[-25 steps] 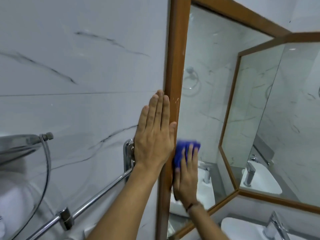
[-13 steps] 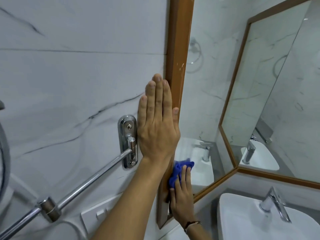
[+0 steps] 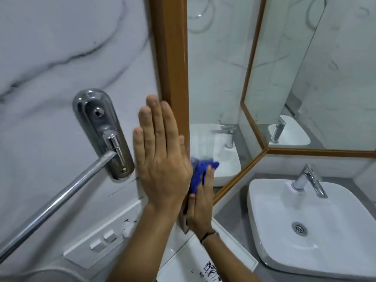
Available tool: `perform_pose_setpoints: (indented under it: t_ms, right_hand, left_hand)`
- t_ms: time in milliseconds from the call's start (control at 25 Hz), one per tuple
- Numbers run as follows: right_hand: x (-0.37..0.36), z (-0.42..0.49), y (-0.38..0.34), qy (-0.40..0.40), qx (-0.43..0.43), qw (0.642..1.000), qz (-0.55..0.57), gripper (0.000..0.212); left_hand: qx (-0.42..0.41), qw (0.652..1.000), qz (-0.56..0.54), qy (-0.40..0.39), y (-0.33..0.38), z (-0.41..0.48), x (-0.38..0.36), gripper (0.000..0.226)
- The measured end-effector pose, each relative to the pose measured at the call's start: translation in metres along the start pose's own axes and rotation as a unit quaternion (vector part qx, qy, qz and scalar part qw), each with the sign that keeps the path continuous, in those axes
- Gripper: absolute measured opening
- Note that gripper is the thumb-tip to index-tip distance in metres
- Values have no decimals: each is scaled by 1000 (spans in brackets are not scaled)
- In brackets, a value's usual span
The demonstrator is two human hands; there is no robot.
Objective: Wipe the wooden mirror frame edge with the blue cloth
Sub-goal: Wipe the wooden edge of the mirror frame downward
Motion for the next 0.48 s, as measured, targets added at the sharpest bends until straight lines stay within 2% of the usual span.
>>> perform_pose_setpoints:
  t_ms: [40, 80, 120, 160, 280, 400, 480]
  right_hand:
    - [-9, -22, 20, -16, -96, 995, 30, 80]
    - [-20, -47, 41, -7, -228, 970, 85, 89]
    - [-31, -59, 51, 22, -301, 941, 156, 95]
    - [-33, -69, 55, 57, -343, 920, 180, 92]
    - [-5, -35, 70, 170, -401, 884, 171, 60]
    - [36, 19, 115, 252, -440, 848, 155, 50]
    - [31, 10, 106, 248, -465, 836, 154, 50]
  left_hand:
    - [-15, 1000, -2, -13, -1, -14, -9, 73]
    - [-36, 999, -1, -18, 0, -32, -15, 74]
    - [-46, 998, -2, -42, 3, -43, -22, 75]
    - [-45, 998, 12, -43, 1, -51, -29, 76]
    - [-20, 1000, -2, -14, -5, -51, -36, 78]
    - [-28, 999, 17, -8, -3, -55, -42, 78]
    - [-26, 1000, 17, -5, -3, -57, -41, 79]
Point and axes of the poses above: each hand's wrist, its own z-axis towards the middle knuckle, its own x-axis out of the back of the hand, y = z × x, the point moved 6 cm from there along z, towards the middle knuckle, and after that the axes turned 1 degree about -x, right-handed, at the moved point
